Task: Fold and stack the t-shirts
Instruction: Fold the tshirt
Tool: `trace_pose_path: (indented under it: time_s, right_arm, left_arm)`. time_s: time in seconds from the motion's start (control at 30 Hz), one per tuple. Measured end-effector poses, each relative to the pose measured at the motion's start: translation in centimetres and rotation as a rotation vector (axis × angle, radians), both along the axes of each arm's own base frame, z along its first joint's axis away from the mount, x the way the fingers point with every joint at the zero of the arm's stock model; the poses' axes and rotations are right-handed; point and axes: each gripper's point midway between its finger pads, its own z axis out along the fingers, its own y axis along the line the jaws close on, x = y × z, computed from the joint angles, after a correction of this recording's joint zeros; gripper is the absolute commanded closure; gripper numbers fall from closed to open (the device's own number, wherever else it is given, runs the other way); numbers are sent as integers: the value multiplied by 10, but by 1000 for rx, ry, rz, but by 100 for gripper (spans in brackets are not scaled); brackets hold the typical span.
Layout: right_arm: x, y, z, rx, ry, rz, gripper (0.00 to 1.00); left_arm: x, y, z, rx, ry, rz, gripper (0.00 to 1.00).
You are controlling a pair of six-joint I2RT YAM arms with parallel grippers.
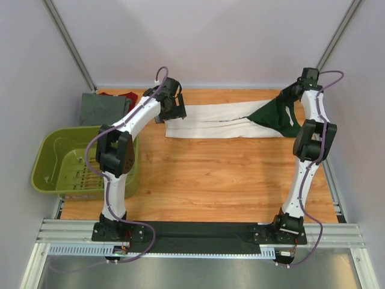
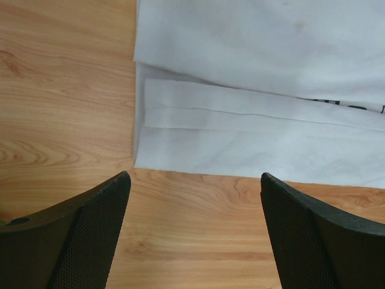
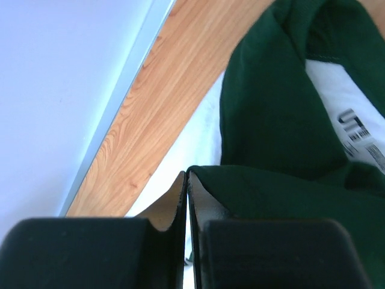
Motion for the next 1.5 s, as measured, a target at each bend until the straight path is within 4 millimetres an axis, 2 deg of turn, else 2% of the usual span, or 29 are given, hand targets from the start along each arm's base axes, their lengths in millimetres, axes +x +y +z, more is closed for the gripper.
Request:
trace_pose_path:
  time_s: [0.13, 0.27, 0.37, 0.47, 0.5, 0.53, 0.57, 0.67, 0.8, 0.87, 0.93, 1.0, 1.1, 1.2, 1.3, 1.5]
  right_arm:
    - [16, 7, -13, 29, -35, 42, 100]
    - [33, 16, -14, 36, -104, 97, 99]
    - [41, 21, -8, 30, -153, 131, 85]
    - [49, 22, 0, 12, -202, 157, 75]
    - [51, 22, 2, 2, -214, 164, 59]
    - [52, 21, 4, -8, -220, 170, 50]
    - [52, 21, 5, -17, -223, 175, 34]
    - [55, 18, 13, -57, -240, 194, 23]
    - [53, 14, 24, -112, -244, 221, 20]
    - [43, 9, 24, -155, -206, 225, 20]
    - [23, 7, 24, -193, -137, 222, 23]
    - [-2, 5, 29, -225, -71, 217, 29]
    - [-41, 6, 40, -282, 3, 232, 34]
    - [-64, 10, 43, -356, 50, 276, 40]
    - [-67, 20, 33, -437, 89, 348, 43]
    - [-62, 49, -14, -570, 199, 500, 48]
  left_arm:
    - [3, -4, -2, -7, 2, -24, 6]
    - [7, -8, -1, -17, -3, -36, 6]
    - [10, -10, -2, -21, -4, -39, 6]
    - [11, -11, -5, -22, 2, -41, 6]
    - [11, -11, -6, -21, 4, -41, 6]
    - [11, -11, -7, -20, 7, -41, 6]
    - [10, -11, -9, -19, 10, -41, 6]
    - [10, -11, -11, -19, 15, -42, 5]
    - [10, -12, -11, -24, 19, -46, 6]
    - [13, -13, -8, -29, 11, -46, 5]
    - [15, -14, -5, -34, 2, -46, 6]
    - [17, -16, -2, -41, -5, -48, 6]
    - [16, -18, -2, -49, -3, -52, 6]
    - [16, -20, -3, -61, 3, -55, 6]
    - [15, -22, -4, -68, 7, -60, 6]
    - [13, -29, -2, -73, 4, -84, 6]
